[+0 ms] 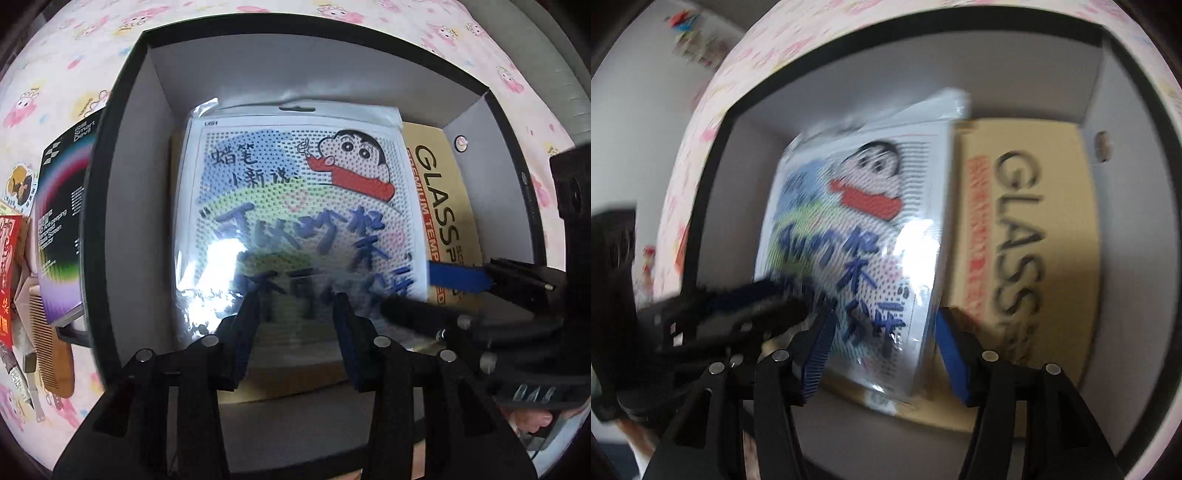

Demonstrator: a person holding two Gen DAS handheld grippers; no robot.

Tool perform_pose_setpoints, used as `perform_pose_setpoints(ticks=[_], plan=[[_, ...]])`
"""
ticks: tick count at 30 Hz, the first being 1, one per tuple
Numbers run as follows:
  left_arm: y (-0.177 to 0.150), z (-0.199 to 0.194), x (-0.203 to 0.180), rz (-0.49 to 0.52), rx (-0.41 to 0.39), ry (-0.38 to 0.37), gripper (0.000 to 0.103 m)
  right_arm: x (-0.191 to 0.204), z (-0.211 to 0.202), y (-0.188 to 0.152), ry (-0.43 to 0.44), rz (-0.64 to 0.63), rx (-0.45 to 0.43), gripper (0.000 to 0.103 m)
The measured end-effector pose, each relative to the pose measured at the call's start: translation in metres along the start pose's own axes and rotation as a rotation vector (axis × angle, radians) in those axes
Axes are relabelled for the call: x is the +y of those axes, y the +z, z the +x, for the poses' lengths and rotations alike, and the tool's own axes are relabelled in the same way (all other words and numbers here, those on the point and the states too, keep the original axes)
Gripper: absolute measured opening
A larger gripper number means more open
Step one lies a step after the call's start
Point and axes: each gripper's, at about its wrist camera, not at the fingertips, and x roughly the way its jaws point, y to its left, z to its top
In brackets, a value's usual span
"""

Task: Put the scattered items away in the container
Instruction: 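Lower the bead-art kit into the black box and open the left gripper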

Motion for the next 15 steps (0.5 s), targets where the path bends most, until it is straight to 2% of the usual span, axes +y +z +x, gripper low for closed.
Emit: perform_pose_setpoints(ticks=[3,5,7,10,11,13,15], plan=[[0.008,-0.011,0.006,-0.028,-0.039,-0.042,0.041,0.013,-0.014,0.002,-0.077,-0.052,-0.067,0.052],[0.019,-0.016,0.007,-0.038,-0.068,-0.020,0.041,0.015,-0.028,0.009,-0.175,-0.046,-0.157,0.053],[0.034,-0.017,0.003,-0.035,-0.105,0.029,0.041,0.002,-0.038,0.021,-0.175,0.019,-0.208,0.053],[0.061,-0.008,0.000,-0.053,-0.119,0.072,0.042,-0.018,-0.028,0.031,-0.156,0.149,-0.187,0.053],[0.069,-0.004,0.000,-0.062,-0.122,0.087,0.042,-0.024,-0.017,0.045,-0.149,0.160,-0.179,0.053],[0.082,0.003,-0.003,-0.065,-0.139,0.118,0.042,-0.043,-0.022,0.059,-0.165,0.155,-0.166,0.053],[0.091,0.010,-0.002,-0.067,-0.159,0.142,0.042,-0.055,-0.024,0.060,-0.202,0.134,-0.171,0.053]])
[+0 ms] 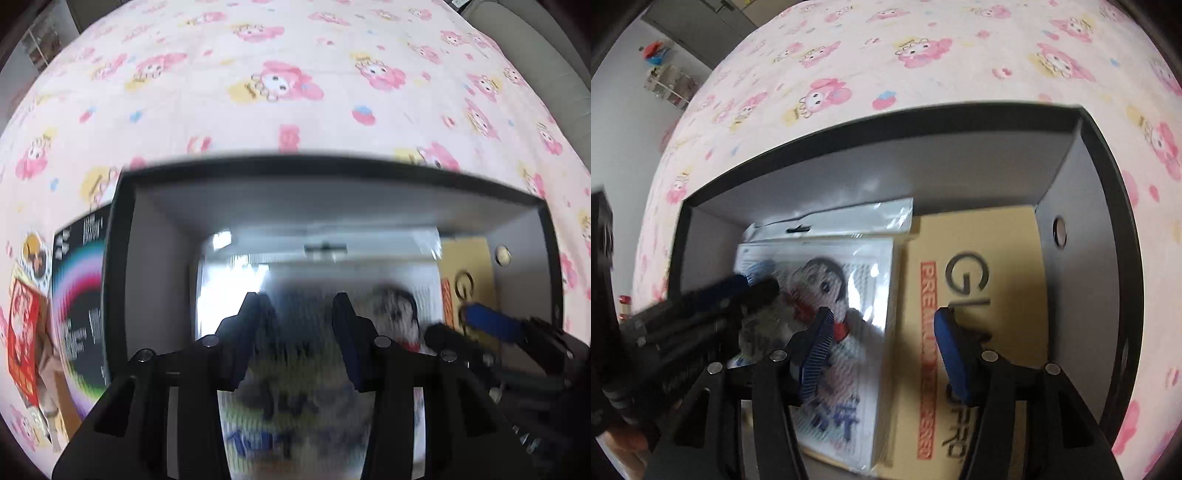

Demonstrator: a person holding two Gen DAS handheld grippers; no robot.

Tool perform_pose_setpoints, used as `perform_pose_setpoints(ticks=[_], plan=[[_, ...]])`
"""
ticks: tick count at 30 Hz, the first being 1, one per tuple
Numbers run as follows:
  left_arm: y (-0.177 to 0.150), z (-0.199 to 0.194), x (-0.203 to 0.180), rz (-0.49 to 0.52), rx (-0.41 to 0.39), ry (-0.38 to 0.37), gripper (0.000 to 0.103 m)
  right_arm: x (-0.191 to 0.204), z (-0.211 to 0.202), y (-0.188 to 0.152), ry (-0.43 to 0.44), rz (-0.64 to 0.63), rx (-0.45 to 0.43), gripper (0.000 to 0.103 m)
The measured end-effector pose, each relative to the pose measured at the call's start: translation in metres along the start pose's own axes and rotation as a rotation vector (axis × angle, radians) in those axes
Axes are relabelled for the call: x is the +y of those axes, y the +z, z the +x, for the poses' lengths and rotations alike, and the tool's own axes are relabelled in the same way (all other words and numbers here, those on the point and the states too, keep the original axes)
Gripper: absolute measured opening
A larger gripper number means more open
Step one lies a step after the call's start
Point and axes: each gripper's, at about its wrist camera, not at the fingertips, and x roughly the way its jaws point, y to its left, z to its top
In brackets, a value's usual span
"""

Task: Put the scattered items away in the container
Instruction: 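Lower the bead-art kit into the black box and open the left gripper, then push the bead-art kit upright against the box wall with the left gripper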

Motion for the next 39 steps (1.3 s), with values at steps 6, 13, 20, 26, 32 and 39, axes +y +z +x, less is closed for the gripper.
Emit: perform_pose_setpoints(ticks=[6,13,20,26,32,39], plan=[[0.015,0.014,0.016,-0.027,-0.029,0.032,0.046,-0.005,0.000,-0.010,-0.017,-0.005,0.020,0.054],[0.022,0.035,0.022,-0.085,0.019,0.040,0.047,-0.001,0.003,-0.013,-0.031,-0.036,0.015,0.056],[0.006,0.025,0.022,-0.042,0.066,0.051,0.047,0.026,0.008,-0.028,0.026,-0.219,0.107,0.060],[-0.006,0.020,0.025,-0.034,0.114,0.049,0.047,0.027,0.007,-0.035,0.099,-0.247,0.173,0.062],[-0.010,0.009,0.029,-0.072,0.083,-0.022,0.046,0.004,-0.007,-0.034,0.005,-0.124,0.070,0.062],[-0.049,-0.035,-0.007,0.072,-0.049,-0.082,0.043,-0.030,-0.035,-0.020,0.097,0.083,-0.044,0.058]])
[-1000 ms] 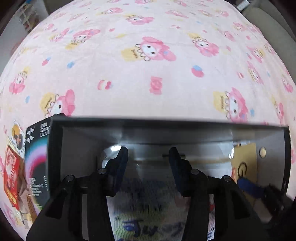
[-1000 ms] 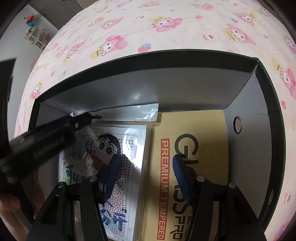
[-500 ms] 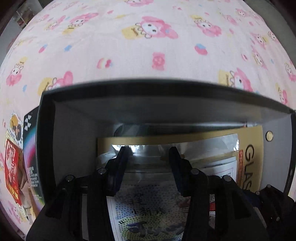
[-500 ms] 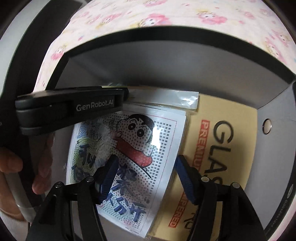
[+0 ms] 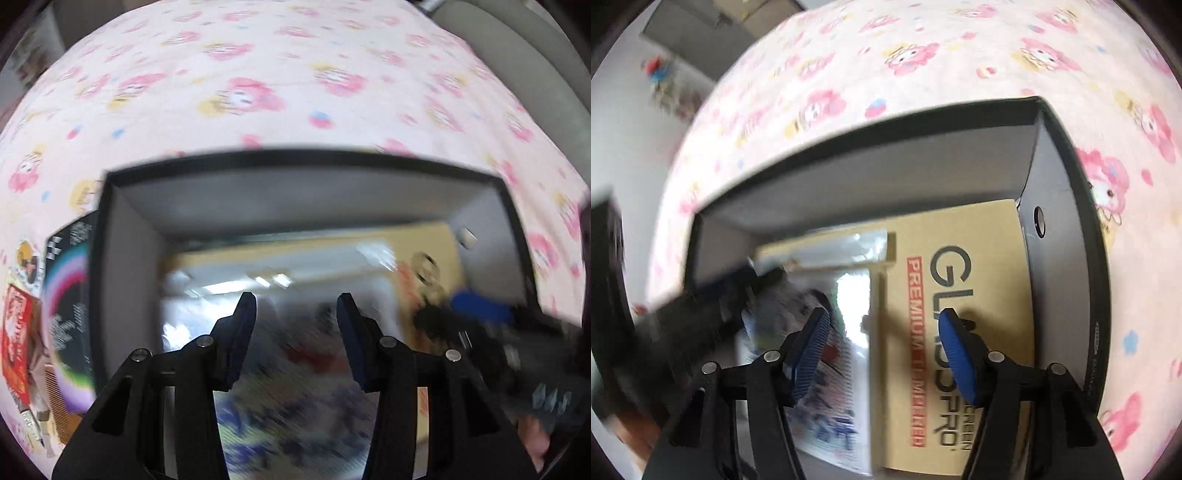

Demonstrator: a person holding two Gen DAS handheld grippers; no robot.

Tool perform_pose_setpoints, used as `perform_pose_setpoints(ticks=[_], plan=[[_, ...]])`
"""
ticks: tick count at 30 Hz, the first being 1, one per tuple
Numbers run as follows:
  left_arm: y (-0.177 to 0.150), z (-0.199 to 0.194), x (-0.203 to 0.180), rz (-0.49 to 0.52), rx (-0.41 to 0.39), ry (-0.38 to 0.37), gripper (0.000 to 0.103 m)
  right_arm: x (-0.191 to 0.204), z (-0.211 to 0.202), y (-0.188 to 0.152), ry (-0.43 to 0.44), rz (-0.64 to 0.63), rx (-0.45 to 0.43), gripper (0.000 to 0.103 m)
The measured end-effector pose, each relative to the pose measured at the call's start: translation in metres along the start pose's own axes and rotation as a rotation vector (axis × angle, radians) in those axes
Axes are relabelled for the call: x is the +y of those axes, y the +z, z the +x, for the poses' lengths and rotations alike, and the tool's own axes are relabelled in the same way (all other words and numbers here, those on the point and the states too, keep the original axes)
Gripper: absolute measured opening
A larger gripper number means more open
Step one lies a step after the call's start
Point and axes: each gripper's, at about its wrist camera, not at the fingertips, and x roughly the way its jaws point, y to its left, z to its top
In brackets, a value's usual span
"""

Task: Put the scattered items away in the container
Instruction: 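Push the bead-art kit upright against the box wall with the left gripper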

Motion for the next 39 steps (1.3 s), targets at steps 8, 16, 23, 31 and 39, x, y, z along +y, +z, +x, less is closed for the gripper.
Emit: perform_pose_setpoints(ticks=[8,16,23,31,39], plan=[[-0.014,0.021,-0.025,0.136,0.092,-0.041,0.051,0.008,-0.007,0.001,-0.054,-0.050,-0.029,0.057],[-0.005,0.025,0.000,0.072,0.142,0.106,0.065,0.007,-0.003,-0.008,-0.080,-0.067,-0.008,0.057],[-0.005,0.012,0.034,0.038,0.156,0.062,0.049,0.020,0.007,-0.010,-0.118,-0.117,0.014,0.057],[-0.017,0.002,0.036,0.046,0.160,-0.006,0.061,0.032,0.041,-0.010,-0.128,-0.181,0.124,0.058],[-0.003,-0.008,0.046,-0.006,0.131,-0.046,0.061,0.057,0.045,-0.018,-0.018,-0.284,0.172,0.063]])
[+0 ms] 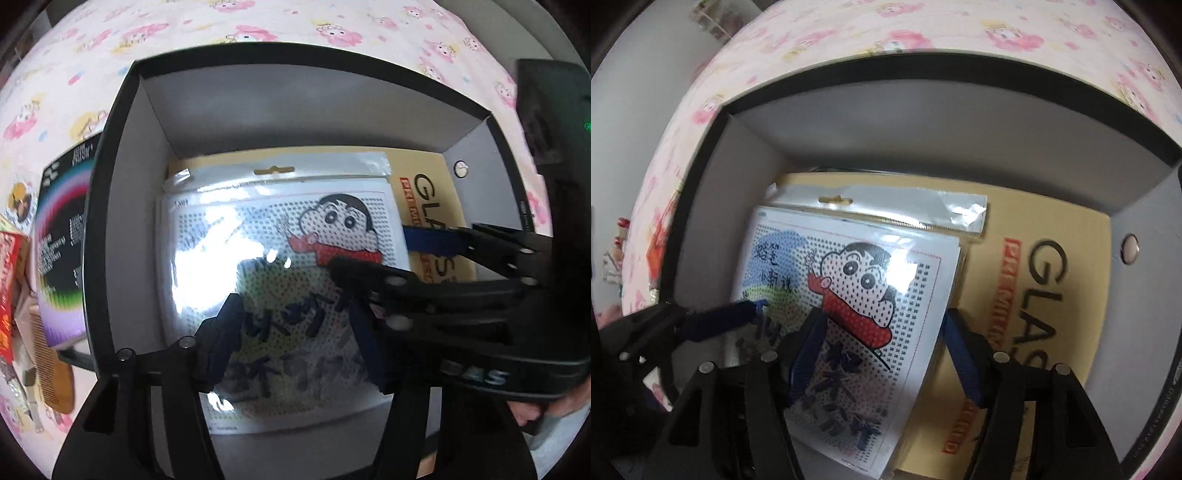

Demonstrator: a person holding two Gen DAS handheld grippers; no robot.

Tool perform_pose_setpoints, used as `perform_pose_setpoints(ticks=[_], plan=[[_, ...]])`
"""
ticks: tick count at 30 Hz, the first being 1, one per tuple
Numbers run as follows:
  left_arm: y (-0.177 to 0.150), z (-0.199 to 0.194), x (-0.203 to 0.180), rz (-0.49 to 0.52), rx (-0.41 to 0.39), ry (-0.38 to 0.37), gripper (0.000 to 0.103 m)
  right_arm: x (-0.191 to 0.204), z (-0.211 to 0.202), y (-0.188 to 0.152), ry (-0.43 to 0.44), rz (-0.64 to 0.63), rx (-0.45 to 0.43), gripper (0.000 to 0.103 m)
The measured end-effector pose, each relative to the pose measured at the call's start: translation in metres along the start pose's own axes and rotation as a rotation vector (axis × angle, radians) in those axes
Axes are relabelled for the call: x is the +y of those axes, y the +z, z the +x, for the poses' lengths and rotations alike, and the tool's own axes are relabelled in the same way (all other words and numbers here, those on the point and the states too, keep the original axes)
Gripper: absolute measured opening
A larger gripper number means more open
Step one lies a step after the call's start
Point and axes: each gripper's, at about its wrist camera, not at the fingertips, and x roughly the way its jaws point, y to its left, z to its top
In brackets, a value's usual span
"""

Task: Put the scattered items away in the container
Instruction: 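Push the bead-art kit upright against the box wall with the left gripper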

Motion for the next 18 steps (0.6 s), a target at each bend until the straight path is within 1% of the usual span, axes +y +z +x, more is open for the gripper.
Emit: perform_pose_setpoints(ticks=[1,2,4,5,6,7,8,9,10,11,12,13,15,16,18], plan=[[0.003,0.000,-0.003,0.016,-0.001,0.018,0.061,-0.007,-0.004,0.001,0.013,0.031,-0.007,0.063],[0.006,0.000,-0.007,0.034,-0.003,0.019,0.061,-0.013,-0.009,0.001,-0.005,0.056,-0.024,0.063],[0.011,0.000,-0.020,0.087,-0.004,-0.006,0.063,-0.025,-0.031,0.001,-0.113,0.098,-0.117,0.063],[0.014,0.000,-0.028,0.115,-0.002,-0.015,0.065,-0.030,-0.041,0.001,-0.139,0.110,-0.161,0.063],[0.016,0.000,-0.035,0.141,-0.003,-0.015,0.067,-0.035,-0.050,0.000,-0.134,0.131,-0.192,0.063],[0.010,-0.002,-0.048,0.177,-0.007,-0.002,0.069,-0.039,-0.056,0.000,-0.109,0.152,-0.209,0.063],[0.012,-0.001,-0.057,0.208,-0.008,0.008,0.071,-0.042,-0.061,-0.001,-0.076,0.171,-0.219,0.063],[0.014,0.000,-0.061,0.212,-0.013,-0.007,0.073,-0.044,-0.063,-0.002,-0.057,0.185,-0.222,0.061],[0.017,0.002,-0.065,0.217,-0.005,-0.023,0.075,-0.047,-0.064,-0.003,-0.069,0.197,-0.219,0.062],[0.019,0.004,-0.067,0.216,-0.002,-0.026,0.075,-0.047,-0.064,-0.005,-0.080,0.200,-0.219,0.062],[0.021,0.006,-0.067,0.212,-0.001,-0.021,0.075,-0.046,-0.063,-0.006,-0.075,0.197,-0.212,0.061],[0.022,0.010,-0.065,0.202,0.003,-0.008,0.075,-0.047,-0.062,-0.005,-0.068,0.195,-0.198,0.061],[0.012,0.013,-0.054,0.178,0.025,0.011,0.075,-0.044,-0.059,-0.005,-0.073,0.181,-0.173,0.061],[0.025,0.022,-0.051,0.167,0.039,0.028,0.073,-0.041,-0.057,-0.007,-0.090,0.167,-0.166,0.061],[0.025,0.026,-0.047,0.171,0.043,0.079,0.074,-0.037,-0.053,-0.007,-0.121,0.132,-0.157,0.061]])
